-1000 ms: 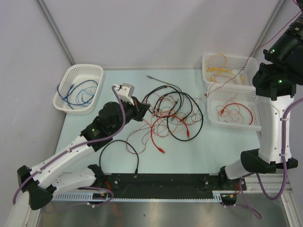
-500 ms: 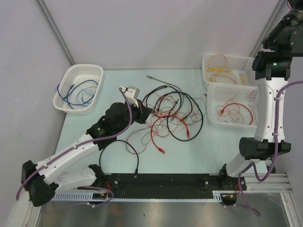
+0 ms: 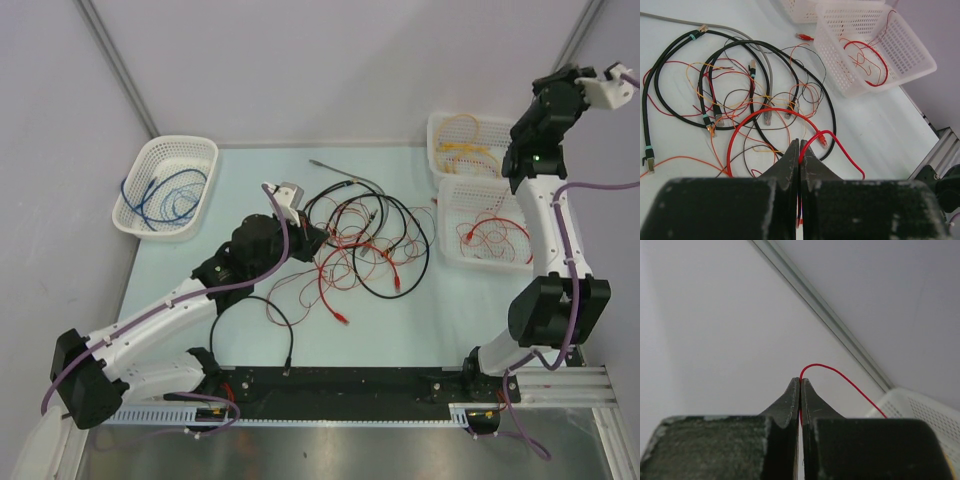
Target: Untangle the cables
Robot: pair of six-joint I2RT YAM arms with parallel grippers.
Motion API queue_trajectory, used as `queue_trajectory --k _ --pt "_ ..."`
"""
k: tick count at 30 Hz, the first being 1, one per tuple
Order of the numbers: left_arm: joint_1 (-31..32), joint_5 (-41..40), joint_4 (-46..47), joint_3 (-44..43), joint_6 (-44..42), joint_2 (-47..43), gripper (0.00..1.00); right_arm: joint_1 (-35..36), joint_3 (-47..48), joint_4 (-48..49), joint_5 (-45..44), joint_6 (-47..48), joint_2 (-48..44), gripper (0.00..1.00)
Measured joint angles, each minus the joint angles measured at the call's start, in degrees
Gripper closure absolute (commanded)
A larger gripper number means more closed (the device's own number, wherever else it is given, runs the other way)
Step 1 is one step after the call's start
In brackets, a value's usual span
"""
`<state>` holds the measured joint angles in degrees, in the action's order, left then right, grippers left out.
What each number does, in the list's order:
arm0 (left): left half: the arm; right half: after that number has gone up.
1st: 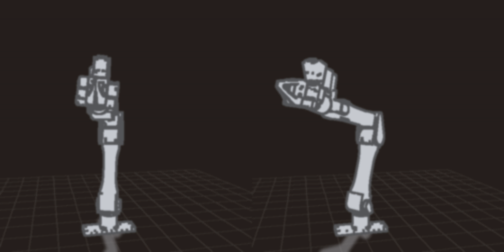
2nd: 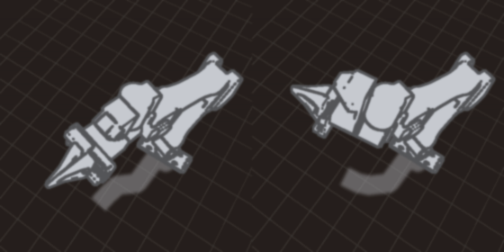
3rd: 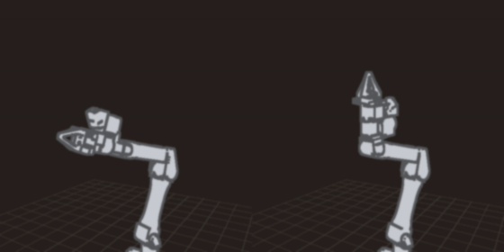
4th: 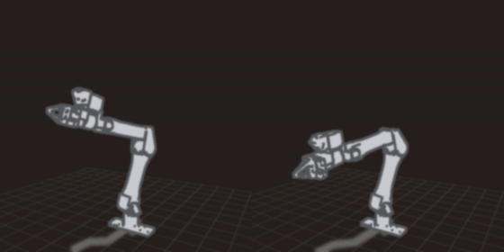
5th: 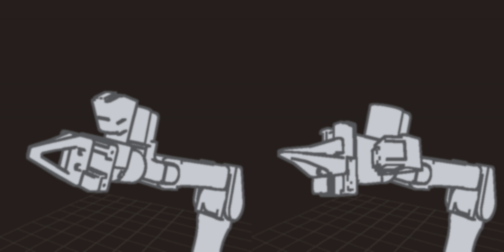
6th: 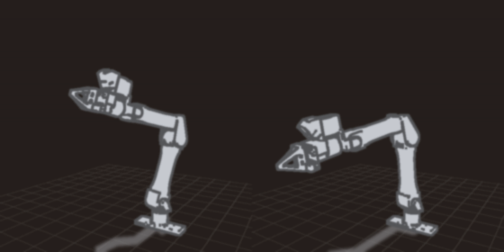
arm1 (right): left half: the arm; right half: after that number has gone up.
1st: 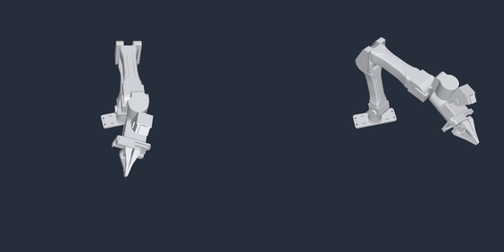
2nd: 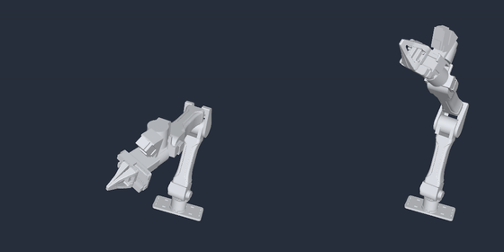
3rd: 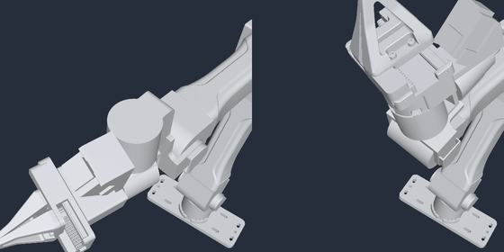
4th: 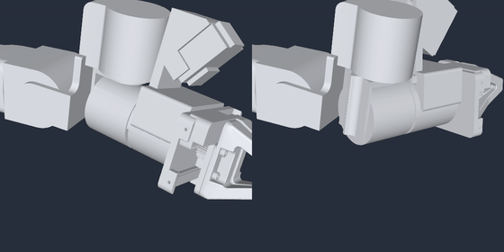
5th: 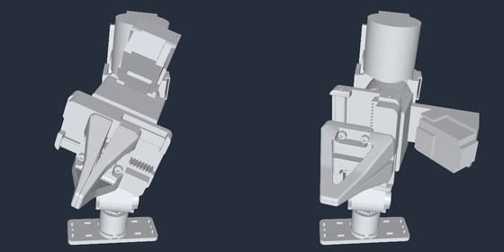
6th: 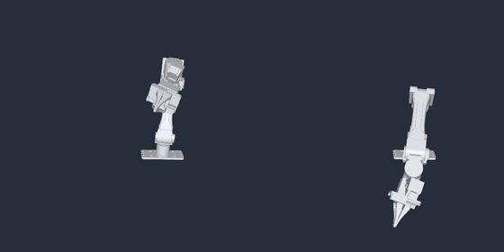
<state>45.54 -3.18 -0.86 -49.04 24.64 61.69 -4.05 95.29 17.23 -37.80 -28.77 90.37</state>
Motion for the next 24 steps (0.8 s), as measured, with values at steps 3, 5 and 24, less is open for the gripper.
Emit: queue_trajectory --k 3,5,24 --pt "0.0 0.4 0.0 0.0 0.4 0.0 1.00 0.0 -6.5 -0.8 -0.3 -1.5 -1.2 1.00" --pt "0.0 0.4 0.0 0.0 0.4 0.0 1.00 0.1 -9.4 -1.4 -0.4 -2.4 -1.9 1.00" --pt "0.2 0.4 0.4 0.6 1.9 -2.1 1.00 3.0 -24.9 -23.8 -2.5 -7.8 -7.3 0.06"
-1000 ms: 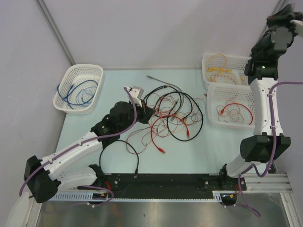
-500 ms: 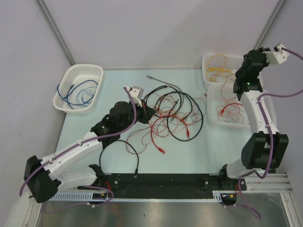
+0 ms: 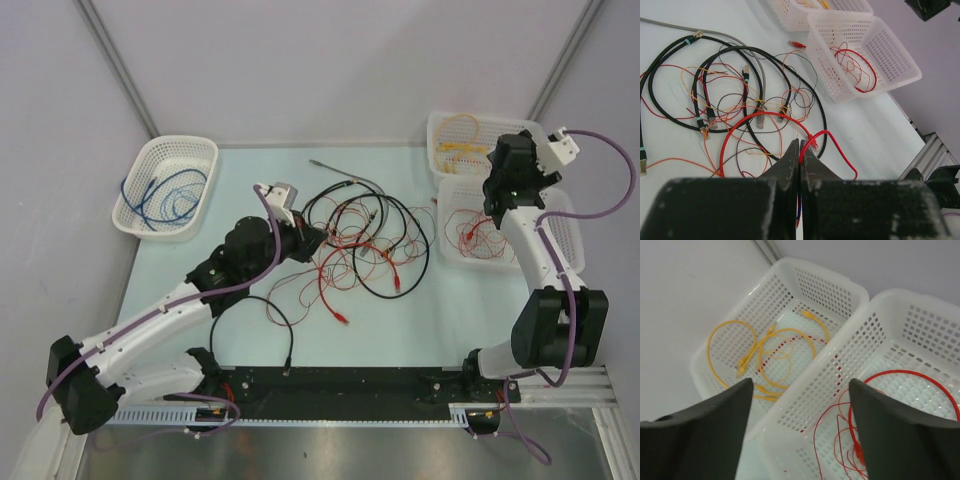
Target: Untangle the cables
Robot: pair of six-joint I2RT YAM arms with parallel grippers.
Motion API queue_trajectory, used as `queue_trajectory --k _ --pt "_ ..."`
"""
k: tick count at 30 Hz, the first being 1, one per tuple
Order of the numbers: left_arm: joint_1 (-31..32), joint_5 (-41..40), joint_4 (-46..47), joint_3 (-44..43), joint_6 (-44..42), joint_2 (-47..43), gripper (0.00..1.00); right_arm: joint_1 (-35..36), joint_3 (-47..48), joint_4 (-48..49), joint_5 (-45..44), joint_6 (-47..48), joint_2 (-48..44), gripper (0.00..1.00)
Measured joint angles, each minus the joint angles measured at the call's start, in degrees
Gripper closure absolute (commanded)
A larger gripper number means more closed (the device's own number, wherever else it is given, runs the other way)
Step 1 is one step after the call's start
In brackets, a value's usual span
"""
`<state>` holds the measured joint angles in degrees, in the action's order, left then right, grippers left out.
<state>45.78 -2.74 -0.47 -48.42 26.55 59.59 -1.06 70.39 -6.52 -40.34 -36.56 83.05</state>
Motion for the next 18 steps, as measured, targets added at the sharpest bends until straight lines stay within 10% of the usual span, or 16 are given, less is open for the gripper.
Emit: queue_trajectory --k 9,18 --pt "0.2 0.5 -0.2 -2.0 0.0 0.4 1.00 4.3 -4.0 -0.3 5.3 -1.6 -13.8 0.00" --pt "0.2 1.9 -2.7 -22.8 -3.4 9.0 1.00 22.4 -4.1 1.3 23.1 2.3 -27.1 0.00"
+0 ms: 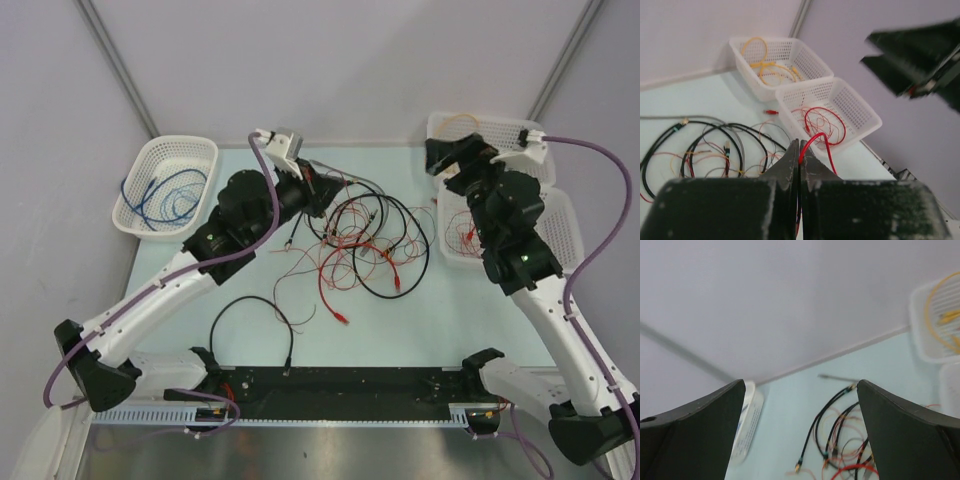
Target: Untangle the cables
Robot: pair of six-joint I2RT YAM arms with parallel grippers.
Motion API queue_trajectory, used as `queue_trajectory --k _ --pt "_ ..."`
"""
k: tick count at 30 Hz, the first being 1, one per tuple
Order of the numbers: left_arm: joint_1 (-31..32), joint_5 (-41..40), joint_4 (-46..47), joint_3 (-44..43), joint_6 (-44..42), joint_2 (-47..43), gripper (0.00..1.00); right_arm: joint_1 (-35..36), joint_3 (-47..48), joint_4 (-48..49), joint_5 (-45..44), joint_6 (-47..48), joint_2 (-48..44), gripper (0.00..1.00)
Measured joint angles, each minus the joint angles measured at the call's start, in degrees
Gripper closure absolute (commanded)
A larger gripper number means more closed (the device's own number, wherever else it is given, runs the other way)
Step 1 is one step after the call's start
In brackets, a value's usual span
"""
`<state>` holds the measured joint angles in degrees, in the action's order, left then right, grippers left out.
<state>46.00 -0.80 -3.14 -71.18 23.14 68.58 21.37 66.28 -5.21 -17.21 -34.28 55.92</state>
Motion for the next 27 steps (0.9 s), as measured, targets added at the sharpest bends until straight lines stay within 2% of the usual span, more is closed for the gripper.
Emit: queue_trajectory --k 9,15,19,27 --pt "0.0 -0.6 -4.7 -18.5 -4.9 4.6 1.00 18.6 -8.5 -1.4 8.3 6.8 -4.7 0.00" --pt "0.0 -0.7 -8.0 -23.4 -6.2 6.4 1.00 28.1 -8.5 1.3 8.7 10.6 -3.9 0.00" --pt "0.0 -0.8 -10.1 -25.7 -7.1 7.3 1.00 31.1 -8.6 3.7 8.7 12.1 -1.9 0.00" --pt "0.0 -0.4 -11.4 -27.3 -7.1 7.3 1.00 32.0 -9.0 8.4 7.5 14.7 1.4 0.00"
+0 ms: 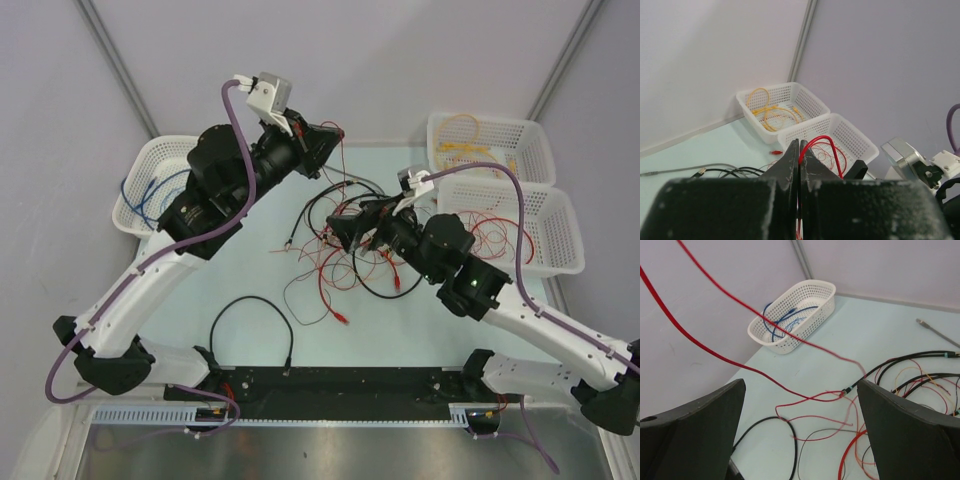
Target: Untangle the cables
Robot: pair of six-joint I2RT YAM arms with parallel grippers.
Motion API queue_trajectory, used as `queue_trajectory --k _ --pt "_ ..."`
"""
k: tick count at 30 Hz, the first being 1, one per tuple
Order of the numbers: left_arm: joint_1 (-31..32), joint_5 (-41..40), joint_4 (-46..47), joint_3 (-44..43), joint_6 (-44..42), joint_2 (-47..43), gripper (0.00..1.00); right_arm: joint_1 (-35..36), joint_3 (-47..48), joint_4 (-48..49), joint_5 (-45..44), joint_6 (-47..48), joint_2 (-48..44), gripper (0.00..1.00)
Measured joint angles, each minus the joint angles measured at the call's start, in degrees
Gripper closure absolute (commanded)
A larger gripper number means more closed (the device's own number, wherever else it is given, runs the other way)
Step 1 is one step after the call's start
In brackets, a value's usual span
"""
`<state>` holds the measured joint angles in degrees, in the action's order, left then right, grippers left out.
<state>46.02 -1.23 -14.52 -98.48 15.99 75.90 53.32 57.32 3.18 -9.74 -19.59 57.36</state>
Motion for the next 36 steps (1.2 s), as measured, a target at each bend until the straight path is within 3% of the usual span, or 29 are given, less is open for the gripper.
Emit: queue_trajectory --k 5,11,14,15,16,17,19,21,22,24,25,28,31,36 --pt "0.4 1.1 -0.3 0.0 0.1 -0.2 1.00 0.0 0.0 5.4 -1.9 2.9 4.1 0.03" --pt "0.9 1.7 -0.4 0.4 0.4 -1.8 1.00 -2.6 -0.2 11.0 -2.8 3.7 9.9 0.19" --pt "0.9 1.7 -0.4 1.9 0.4 -3.6 1.00 -3.9 -0.3 13.1 -2.8 3.3 10.6 0.50" --pt "0.9 1.7 -0.2 2.5 0.5 -4.3 1.00 -4.0 -0.3 13.7 -2.8 3.3 10.6 0.66" --pt "0.9 1.8 -0.2 3.1 0.5 -4.9 1.00 -4.0 -0.3 14.7 -2.7 2.8 10.6 0.73" --pt "0.9 1.9 -0.2 3.6 0.5 -5.3 1.00 -4.0 -0.3 15.6 -2.6 2.6 10.6 0.88" --pt "0.9 1.9 -0.1 4.2 0.5 -5.9 1.00 -4.0 -0.3 17.0 -2.2 1.8 10.6 1.00" --pt "0.9 1.9 0.1 4.9 0.5 -6.2 0.98 -4.0 -0.3 18.1 -1.6 0.9 10.6 1.00" --pt "0.9 1.9 0.1 5.3 0.5 -6.3 0.95 -4.0 -0.3 18.4 -1.4 0.3 10.6 1.00" --pt "0.9 1.6 0.2 6.3 0.3 -6.6 0.67 -3.9 -0.3 18.6 -1.4 -0.3 10.3 1.00" --pt "0.9 1.3 0.3 7.0 0.0 -6.9 0.46 -3.9 -0.3 18.4 -1.4 -0.4 10.0 1.00" --pt "0.9 -0.6 0.2 9.6 -0.8 -8.2 0.01 -4.0 -0.3 17.7 -1.9 -0.9 7.8 1.00" --pt "0.9 -3.3 0.0 12.0 -0.9 -9.8 0.00 -5.6 -0.3 16.7 -2.9 -1.0 3.7 1.00" --pt "0.8 -7.8 0.3 16.3 -0.5 -13.1 0.01 -14.5 4.3 11.1 -5.4 -1.4 -1.2 1.00"
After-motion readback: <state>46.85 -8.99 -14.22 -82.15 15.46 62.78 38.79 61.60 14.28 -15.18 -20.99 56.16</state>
